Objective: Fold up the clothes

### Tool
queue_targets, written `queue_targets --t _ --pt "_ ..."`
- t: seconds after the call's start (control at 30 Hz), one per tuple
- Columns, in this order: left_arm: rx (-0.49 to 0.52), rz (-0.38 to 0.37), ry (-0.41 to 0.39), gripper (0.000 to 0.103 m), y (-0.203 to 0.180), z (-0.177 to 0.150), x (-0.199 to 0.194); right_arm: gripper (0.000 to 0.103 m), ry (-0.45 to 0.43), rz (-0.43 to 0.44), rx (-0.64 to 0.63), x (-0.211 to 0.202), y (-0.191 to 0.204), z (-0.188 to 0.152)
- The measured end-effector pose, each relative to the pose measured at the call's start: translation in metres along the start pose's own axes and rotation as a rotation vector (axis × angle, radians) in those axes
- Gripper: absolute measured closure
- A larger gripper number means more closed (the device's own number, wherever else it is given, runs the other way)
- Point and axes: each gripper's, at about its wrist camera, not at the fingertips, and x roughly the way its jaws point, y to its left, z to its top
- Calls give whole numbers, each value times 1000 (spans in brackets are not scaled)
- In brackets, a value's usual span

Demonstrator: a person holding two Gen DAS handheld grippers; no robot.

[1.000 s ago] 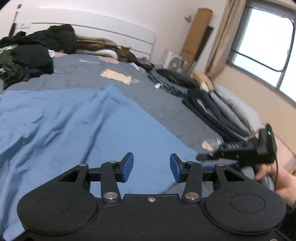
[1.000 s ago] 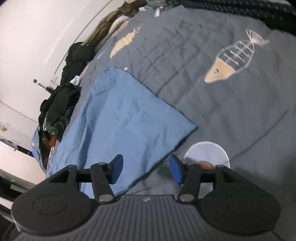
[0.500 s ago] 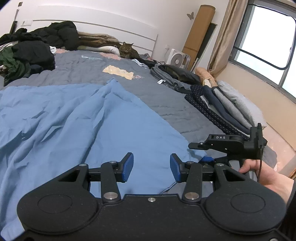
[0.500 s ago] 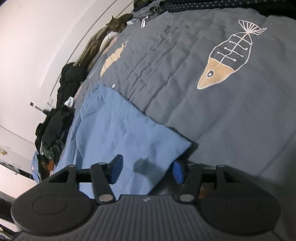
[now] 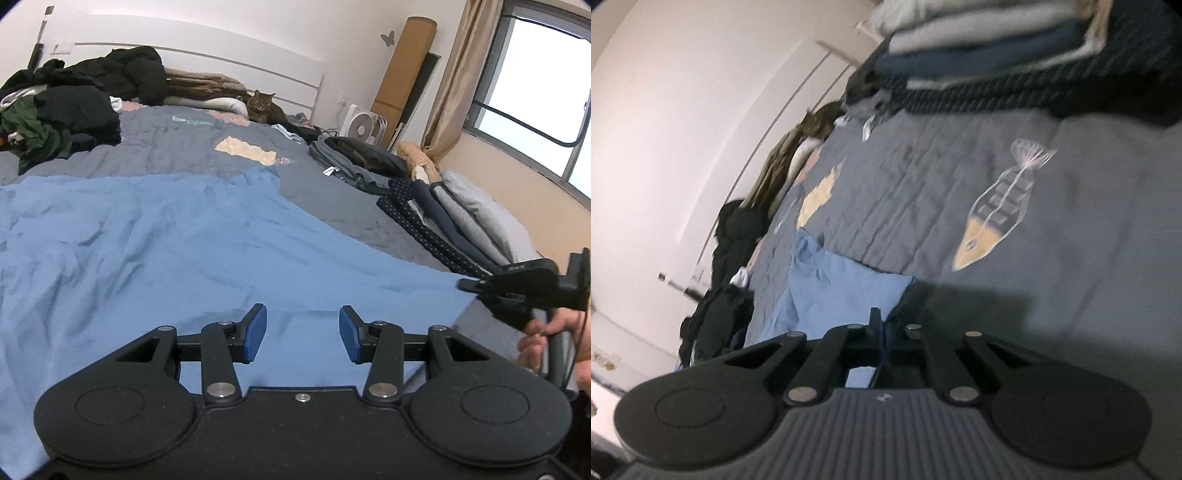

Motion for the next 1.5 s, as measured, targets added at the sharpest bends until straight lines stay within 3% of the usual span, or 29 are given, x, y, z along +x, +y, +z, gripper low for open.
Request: queue_targets --t 0.13,0.3,0.4,0.53,0.63,0.73,0.87,1.03,1.23,1.5 --pt "14 -5 10 59 -3 -3 -4 102 -20 -83 -105 -15 -1 -2" --pt "-31 7 14 58 3 -8 -14 99 37 -183 -122 -6 -13 -10" --pt "-130 44 -2 53 21 -11 -31 98 73 -235 -102 -2 -21 -12" --pt "-207 147 -40 53 53 5 -74 95 52 -231 -78 -16 -18 -11" --pt "-207 234 -75 53 79 20 -122 85 27 -172 -107 -25 -6 -10" --pt "-211 346 -91 50 107 26 -170 60 36 -79 -137 -25 8 -14" --pt "-330 452 -101 49 153 7 -227 53 102 46 -180 -16 28 -30" --pt "-516 561 -63 49 209 -47 -269 52 168 97 -253 -4 45 -49" --pt "-732 548 -103 49 252 -105 -288 52 216 125 -250 2 52 -56" --pt "-763 457 -69 52 270 -135 -263 52 344 260 -333 7 80 -84"
